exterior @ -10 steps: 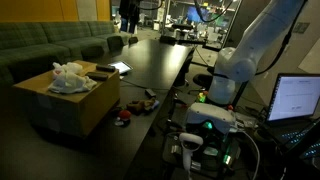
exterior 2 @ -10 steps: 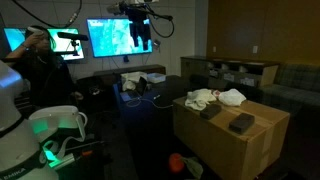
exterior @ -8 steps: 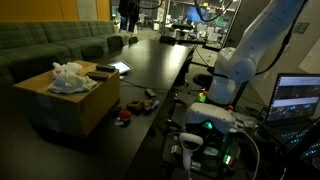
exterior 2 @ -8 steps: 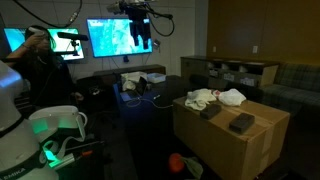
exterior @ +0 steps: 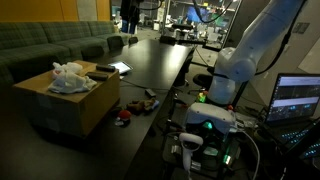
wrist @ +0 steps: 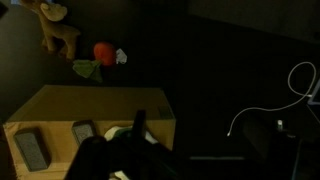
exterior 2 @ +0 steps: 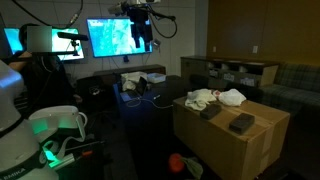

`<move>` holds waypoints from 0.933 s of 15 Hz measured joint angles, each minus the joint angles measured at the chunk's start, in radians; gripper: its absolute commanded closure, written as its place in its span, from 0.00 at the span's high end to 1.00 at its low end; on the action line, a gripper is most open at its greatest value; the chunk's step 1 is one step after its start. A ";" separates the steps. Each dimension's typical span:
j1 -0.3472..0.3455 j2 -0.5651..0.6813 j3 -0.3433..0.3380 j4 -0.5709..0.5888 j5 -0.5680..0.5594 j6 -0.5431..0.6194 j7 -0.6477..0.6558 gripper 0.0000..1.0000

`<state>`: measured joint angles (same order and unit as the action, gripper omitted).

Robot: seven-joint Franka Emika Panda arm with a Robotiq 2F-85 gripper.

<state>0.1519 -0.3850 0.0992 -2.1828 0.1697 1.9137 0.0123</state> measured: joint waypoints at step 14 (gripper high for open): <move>-0.081 0.402 -0.089 0.049 -0.098 0.390 -0.361 1.00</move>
<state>0.0707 0.0168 0.0105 -2.1336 0.0716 2.3039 -0.3488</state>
